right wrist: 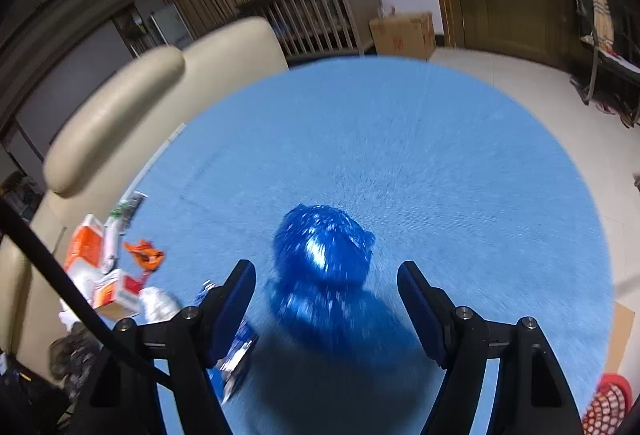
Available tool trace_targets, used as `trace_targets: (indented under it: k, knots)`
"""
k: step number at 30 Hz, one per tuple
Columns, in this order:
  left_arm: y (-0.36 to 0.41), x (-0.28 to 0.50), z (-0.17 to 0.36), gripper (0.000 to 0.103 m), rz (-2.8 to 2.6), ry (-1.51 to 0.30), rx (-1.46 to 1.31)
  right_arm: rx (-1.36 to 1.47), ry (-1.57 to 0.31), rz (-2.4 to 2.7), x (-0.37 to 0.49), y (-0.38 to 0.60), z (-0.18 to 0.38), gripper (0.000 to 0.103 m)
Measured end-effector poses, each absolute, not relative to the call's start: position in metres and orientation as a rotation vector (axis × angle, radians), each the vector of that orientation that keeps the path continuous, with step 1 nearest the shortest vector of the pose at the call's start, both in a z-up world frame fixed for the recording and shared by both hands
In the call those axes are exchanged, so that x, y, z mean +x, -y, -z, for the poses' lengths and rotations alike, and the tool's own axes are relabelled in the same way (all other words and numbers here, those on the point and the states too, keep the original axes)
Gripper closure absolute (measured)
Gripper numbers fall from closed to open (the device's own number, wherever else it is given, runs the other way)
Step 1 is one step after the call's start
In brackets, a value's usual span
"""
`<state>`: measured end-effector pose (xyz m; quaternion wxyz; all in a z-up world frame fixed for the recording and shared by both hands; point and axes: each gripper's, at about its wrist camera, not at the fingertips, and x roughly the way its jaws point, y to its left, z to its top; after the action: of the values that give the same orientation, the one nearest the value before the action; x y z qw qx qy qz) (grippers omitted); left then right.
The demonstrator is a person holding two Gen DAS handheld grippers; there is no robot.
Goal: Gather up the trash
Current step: 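Grasp the blue plastic bag with the right tool while the left holds the black bag, then carry the black and blue bags toward the red basket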
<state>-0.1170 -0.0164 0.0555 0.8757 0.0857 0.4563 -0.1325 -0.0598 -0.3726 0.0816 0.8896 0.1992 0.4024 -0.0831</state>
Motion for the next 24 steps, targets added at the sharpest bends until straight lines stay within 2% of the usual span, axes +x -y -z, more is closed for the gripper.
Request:
trace_targets:
  k: [5,6,7,24]
  knots:
    - [0.003,-0.116,-0.05,0.073,0.254,-0.965,0.163,0.431,-0.932,0.16,-0.026,0.373,-0.05,0.027]
    - [0.001,-0.116,-0.049,0.073,0.253,-0.968,0.157,0.453,-0.94,0.156,-0.025,0.375,-0.044,0.044]
    - [-0.001,-0.116,-0.049,0.073,0.252,-0.966,0.153,0.486,-0.939,0.153,-0.026,0.376,-0.04,0.048]
    - [0.034,-0.126,-0.045,0.074,0.403,-0.954,0.156,0.493,-0.747,0.206,-0.151,0.349,-0.107,0.049]
